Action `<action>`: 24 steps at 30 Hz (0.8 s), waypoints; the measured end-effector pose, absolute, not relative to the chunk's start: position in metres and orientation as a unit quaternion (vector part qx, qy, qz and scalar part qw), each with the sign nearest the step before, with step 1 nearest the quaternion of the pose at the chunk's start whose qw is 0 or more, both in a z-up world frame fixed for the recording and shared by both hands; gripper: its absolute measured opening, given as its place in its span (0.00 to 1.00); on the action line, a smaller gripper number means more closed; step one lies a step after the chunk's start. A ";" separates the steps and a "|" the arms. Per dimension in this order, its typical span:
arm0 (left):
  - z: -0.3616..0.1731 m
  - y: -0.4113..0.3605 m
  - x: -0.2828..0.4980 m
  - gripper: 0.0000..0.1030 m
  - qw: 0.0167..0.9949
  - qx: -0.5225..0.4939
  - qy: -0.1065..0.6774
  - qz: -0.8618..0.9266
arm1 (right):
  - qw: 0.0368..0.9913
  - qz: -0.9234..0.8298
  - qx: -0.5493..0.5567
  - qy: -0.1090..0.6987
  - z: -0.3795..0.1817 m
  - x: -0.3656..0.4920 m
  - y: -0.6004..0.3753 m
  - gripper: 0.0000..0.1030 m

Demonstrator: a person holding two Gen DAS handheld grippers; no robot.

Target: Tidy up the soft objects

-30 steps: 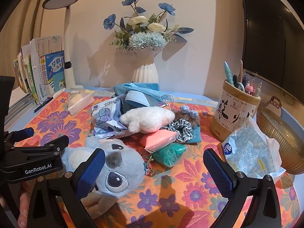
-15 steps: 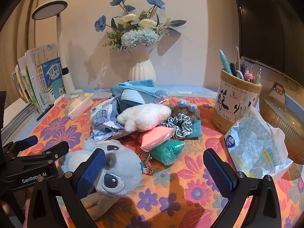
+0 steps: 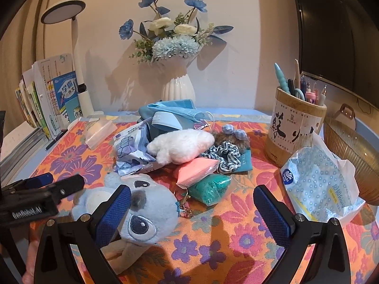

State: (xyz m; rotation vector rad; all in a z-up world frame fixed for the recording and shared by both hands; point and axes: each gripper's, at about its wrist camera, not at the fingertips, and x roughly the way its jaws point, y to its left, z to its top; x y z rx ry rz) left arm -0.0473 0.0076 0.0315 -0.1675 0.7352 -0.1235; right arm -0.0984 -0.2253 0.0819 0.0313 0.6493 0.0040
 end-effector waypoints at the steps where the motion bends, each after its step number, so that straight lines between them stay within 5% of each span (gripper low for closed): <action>1: 0.031 0.009 -0.046 0.99 0.927 -0.086 0.360 -0.054 | 0.948 0.002 0.013 0.319 0.082 -0.098 -0.224 1.00; 10: 0.035 0.004 -0.044 0.99 0.919 -0.068 0.386 -0.053 | 0.947 0.022 0.022 0.321 0.085 -0.101 -0.226 1.00; 16: 0.106 0.048 -0.054 0.99 0.943 -0.087 0.320 -0.010 | 0.916 0.113 -0.001 0.384 0.088 -0.087 -0.228 1.00; 24: 0.081 0.081 0.060 0.99 0.919 -0.131 0.370 0.044 | 0.877 0.193 -0.017 0.440 0.062 -0.085 -0.190 1.00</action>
